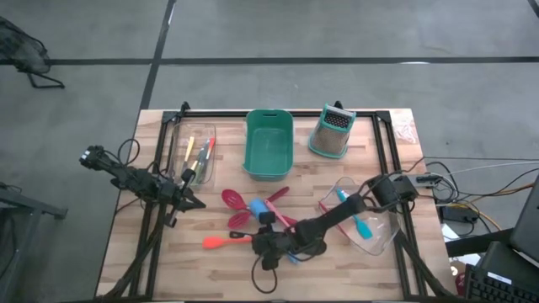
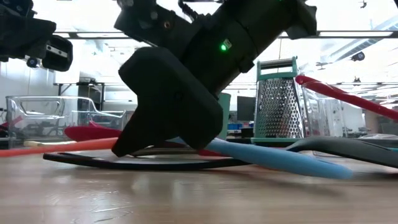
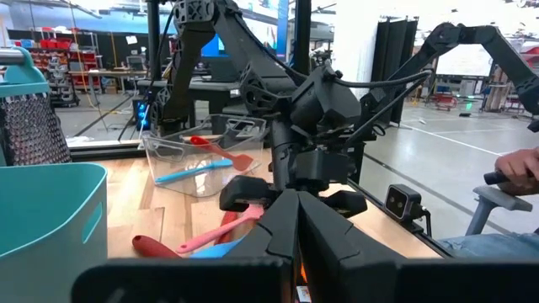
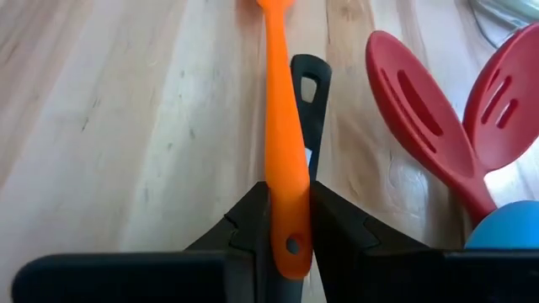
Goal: Pick & Place Kitchen Items
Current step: Put the orange spatula into the bottom transparent bin
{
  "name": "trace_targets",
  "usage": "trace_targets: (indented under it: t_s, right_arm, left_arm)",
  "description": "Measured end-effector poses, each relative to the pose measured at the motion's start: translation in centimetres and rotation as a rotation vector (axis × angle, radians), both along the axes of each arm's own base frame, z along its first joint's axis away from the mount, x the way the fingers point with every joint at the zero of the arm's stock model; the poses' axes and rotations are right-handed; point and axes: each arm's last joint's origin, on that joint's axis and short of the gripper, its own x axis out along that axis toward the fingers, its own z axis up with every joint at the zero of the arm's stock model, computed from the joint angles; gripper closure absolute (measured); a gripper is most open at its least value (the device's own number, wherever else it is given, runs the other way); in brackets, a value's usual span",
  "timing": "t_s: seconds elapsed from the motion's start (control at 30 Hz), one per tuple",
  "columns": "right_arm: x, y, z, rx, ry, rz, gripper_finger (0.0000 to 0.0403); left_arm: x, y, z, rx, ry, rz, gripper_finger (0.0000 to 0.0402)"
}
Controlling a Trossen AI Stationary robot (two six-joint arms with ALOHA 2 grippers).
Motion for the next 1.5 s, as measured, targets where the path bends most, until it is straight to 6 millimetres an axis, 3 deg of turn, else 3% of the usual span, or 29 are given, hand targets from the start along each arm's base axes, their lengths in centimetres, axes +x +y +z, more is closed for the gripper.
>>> trace_targets:
  t_s: [0.43,0.7,1.07,1.3,1.5]
  right_arm:
    - [0.5,1.5,2.4,-0.036,0.004,0.021,0.0337]
    - [-0.8,3.5,6.1,-0.169,0.085,-0.141,0.0337]
    - [-6.7,7.6,11.8,-0.270,0.144,-0.354,0.0337]
    - [-11.6,9.5,12.9,-0.297,0.154,-0.483,0.0337]
    - [-14.6,11.9,13.1,-0.293,0.099,-0.423,0.0337]
  left_arm:
    - [0.0,0.0,0.0,0.000,0.000,0.000,0.0390]
    - [0.0,0.0,0.0,0.000,0.000,0.000,0.0390]
    - [0.0,0.0,0.0,0.000,0.000,0.000,0.0390]
    - [0.0,0.0,0.0,0.000,0.000,0.000,0.0390]
    - [0.0,0.0,0.0,0.000,0.000,0.000,0.0390]
